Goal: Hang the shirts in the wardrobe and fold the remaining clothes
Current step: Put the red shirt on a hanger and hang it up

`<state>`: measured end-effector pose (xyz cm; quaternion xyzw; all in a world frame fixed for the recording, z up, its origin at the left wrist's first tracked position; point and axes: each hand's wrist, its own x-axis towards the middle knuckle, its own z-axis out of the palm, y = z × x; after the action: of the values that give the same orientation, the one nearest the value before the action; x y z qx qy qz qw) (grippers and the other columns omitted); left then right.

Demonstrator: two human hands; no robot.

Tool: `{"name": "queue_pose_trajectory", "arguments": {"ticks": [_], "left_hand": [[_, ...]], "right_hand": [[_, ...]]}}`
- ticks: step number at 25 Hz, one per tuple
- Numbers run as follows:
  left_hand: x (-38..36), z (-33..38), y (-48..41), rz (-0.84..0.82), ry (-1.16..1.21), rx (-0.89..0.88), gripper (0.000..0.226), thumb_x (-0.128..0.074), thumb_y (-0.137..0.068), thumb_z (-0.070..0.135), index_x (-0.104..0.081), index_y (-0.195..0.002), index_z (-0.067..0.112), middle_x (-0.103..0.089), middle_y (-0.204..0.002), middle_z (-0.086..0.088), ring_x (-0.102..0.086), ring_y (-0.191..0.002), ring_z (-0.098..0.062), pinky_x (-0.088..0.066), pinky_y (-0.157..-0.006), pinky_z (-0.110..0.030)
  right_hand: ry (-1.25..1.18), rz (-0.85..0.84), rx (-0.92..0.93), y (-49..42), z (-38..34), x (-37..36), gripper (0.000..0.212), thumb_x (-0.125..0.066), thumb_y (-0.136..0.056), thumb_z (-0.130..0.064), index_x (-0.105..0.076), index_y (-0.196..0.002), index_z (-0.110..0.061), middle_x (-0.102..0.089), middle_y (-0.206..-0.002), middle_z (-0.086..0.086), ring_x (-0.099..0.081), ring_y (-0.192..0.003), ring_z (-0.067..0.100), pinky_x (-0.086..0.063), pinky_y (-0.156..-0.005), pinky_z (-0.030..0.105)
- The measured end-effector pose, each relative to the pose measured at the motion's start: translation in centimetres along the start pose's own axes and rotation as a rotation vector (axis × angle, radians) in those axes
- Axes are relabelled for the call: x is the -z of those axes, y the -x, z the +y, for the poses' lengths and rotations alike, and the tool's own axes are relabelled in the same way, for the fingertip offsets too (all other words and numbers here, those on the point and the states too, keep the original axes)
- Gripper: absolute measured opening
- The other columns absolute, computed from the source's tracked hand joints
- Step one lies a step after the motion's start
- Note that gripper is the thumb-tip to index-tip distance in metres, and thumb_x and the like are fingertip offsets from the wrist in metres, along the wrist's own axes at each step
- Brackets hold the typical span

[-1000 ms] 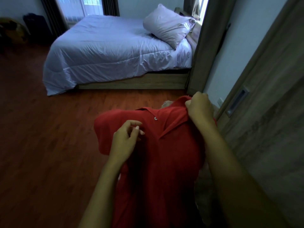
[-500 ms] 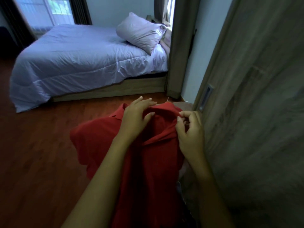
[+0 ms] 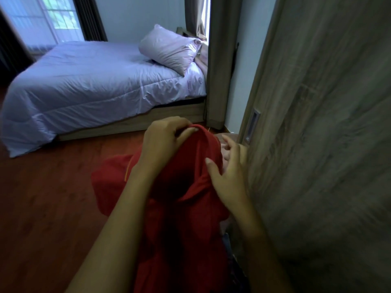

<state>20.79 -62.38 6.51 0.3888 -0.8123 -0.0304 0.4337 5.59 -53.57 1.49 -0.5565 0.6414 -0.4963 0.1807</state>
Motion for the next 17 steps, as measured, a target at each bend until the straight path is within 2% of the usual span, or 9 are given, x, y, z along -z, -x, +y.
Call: {"name": "queue_pose_trajectory", "arguments": {"ticks": [1, 3, 5, 7, 11, 14, 17], "left_hand": [[0.4, 0.5, 0.1, -0.021, -0.001, -0.028, 0.025, -0.056, -0.085, 0.04, -0.07, -0.087, 0.02, -0.07, -0.083, 0.003, -0.064, -0.076, -0.015, -0.049, -0.068, -0.032], [1.2, 1.3, 0.5, -0.054, -0.008, -0.064, 0.023, -0.055, -0.085, 0.04, -0.07, -0.088, 0.023, -0.069, -0.085, 0.006, -0.063, -0.079, -0.013, -0.049, -0.068, -0.032], [1.6, 1.9, 0.9, -0.077, -0.021, -0.08, 0.024, -0.052, -0.084, 0.041, -0.069, -0.089, 0.025, -0.068, -0.085, 0.008, -0.063, -0.08, -0.012, -0.049, -0.068, -0.031], [1.9, 2.1, 1.6, -0.091, -0.013, -0.073, 0.026, -0.05, -0.084, 0.042, -0.069, -0.09, 0.026, -0.069, -0.087, 0.008, -0.063, -0.081, -0.012, -0.049, -0.069, -0.031], [2.4, 0.6, 4.8, -0.128, 0.018, 0.022, 0.023, -0.054, -0.085, 0.042, -0.066, -0.09, 0.023, -0.067, -0.085, 0.01, -0.06, -0.076, -0.009, -0.046, -0.066, -0.028], [3.1, -1.9, 8.5, -0.131, -0.052, 0.162, 0.01, -0.063, -0.085, 0.03, -0.064, -0.085, 0.02, -0.059, -0.073, 0.013, -0.052, -0.063, 0.0, -0.037, -0.062, -0.016], [4.1, -2.7, 10.4, -0.112, -0.021, 0.24, 0.005, -0.058, -0.089, 0.024, -0.059, -0.086, 0.02, -0.056, -0.076, 0.011, -0.052, -0.068, -0.003, -0.043, -0.064, -0.026]], "right_hand": [[0.048, 0.008, 0.03, 0.1, -0.7, -0.4, 0.06, -0.06, -0.084, -0.041, -0.03, -0.136, -0.038, -0.032, -0.131, -0.006, -0.042, -0.123, 0.018, -0.041, -0.1, 0.04], [0.097, 0.128, 0.128, 0.3, -2.1, -1.0, 0.052, -0.051, -0.087, -0.042, -0.04, -0.136, -0.031, -0.04, -0.126, -0.004, -0.048, -0.117, 0.019, -0.043, -0.099, 0.045], [0.126, 0.289, 0.223, 0.3, -2.7, -1.0, 0.038, -0.044, -0.09, -0.033, -0.058, -0.122, -0.017, -0.055, -0.114, 0.002, -0.057, -0.105, 0.02, -0.049, -0.09, 0.049], [0.184, 0.398, 0.302, 0.3, -3.0, -0.8, 0.032, -0.043, -0.091, -0.024, -0.066, -0.107, -0.01, -0.061, -0.101, 0.005, -0.061, -0.092, 0.02, -0.053, -0.078, 0.046], [0.173, 0.462, 0.353, 1.1, -4.0, -0.4, 0.019, -0.049, -0.092, -0.013, -0.066, -0.096, -0.006, -0.059, -0.094, 0.006, -0.059, -0.079, 0.018, -0.054, -0.067, 0.035], [0.179, 0.479, 0.353, 1.8, -4.6, 0.3, 0.01, -0.054, -0.091, -0.007, -0.064, -0.093, -0.006, -0.058, -0.094, 0.006, -0.057, -0.078, 0.014, -0.047, -0.064, 0.022], [0.154, 0.496, 0.342, 2.3, -5.3, 1.0, 0.007, -0.055, -0.091, -0.006, -0.061, -0.088, -0.006, -0.054, -0.087, -0.001, -0.048, -0.074, 0.004, -0.036, -0.063, 0.006]]}}
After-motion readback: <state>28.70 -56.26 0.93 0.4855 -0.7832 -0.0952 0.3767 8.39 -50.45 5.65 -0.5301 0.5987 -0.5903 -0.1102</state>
